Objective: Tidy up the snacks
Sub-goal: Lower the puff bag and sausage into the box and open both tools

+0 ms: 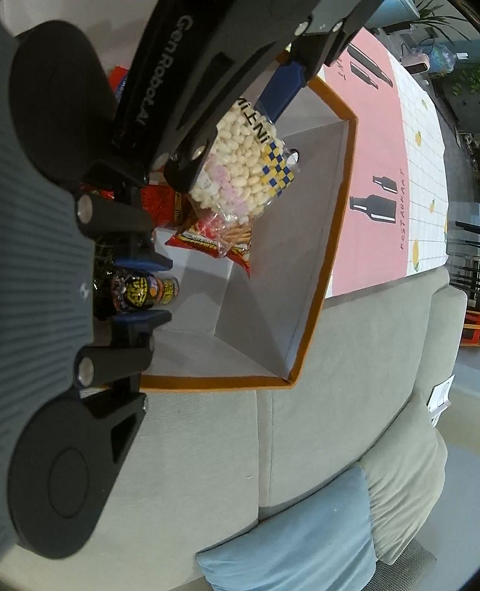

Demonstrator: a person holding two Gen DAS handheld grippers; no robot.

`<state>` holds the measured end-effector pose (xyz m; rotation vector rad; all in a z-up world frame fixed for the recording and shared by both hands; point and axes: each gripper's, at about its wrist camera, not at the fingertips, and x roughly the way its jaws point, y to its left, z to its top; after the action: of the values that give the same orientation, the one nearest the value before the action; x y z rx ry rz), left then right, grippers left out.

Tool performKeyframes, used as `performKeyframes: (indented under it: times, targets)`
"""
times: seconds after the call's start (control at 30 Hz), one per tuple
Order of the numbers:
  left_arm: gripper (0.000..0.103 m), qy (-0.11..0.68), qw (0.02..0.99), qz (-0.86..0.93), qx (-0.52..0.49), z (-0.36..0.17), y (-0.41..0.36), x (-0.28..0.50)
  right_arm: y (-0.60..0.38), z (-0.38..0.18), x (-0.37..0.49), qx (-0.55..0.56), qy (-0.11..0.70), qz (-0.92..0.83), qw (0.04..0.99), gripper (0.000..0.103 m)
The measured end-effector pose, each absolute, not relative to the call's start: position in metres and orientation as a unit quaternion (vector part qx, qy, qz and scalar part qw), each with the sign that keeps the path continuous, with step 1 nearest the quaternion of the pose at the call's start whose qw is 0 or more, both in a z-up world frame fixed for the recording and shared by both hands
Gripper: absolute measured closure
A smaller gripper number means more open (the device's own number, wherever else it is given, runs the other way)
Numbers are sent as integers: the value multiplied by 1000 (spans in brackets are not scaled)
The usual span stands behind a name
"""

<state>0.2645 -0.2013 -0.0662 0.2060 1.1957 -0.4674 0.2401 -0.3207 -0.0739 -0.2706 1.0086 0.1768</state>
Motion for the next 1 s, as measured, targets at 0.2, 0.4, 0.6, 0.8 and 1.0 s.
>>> performKeyframes:
  times: [0.2,0.4,0.6,0.8,1.0]
  targets:
    - [12,556,798,-215,89,-64,-197,265,-316,-71,244,-129,480,84,864,75]
    - [9,552,803,-216,68,-59,-192,265,-316,-62,241,-124,473,76,869,63]
    - [9,560,799,-212,57,-61,-189,261,-318,-56,231,-116,475,80,869,61]
    - [9,558,804,-202,37,-56,-185,253,-328,-48,206,-35,490,87,867,61]
    - [9,550,810,-202,31,-56,-189,242,-334,-39,185,116,475,100,867,62]
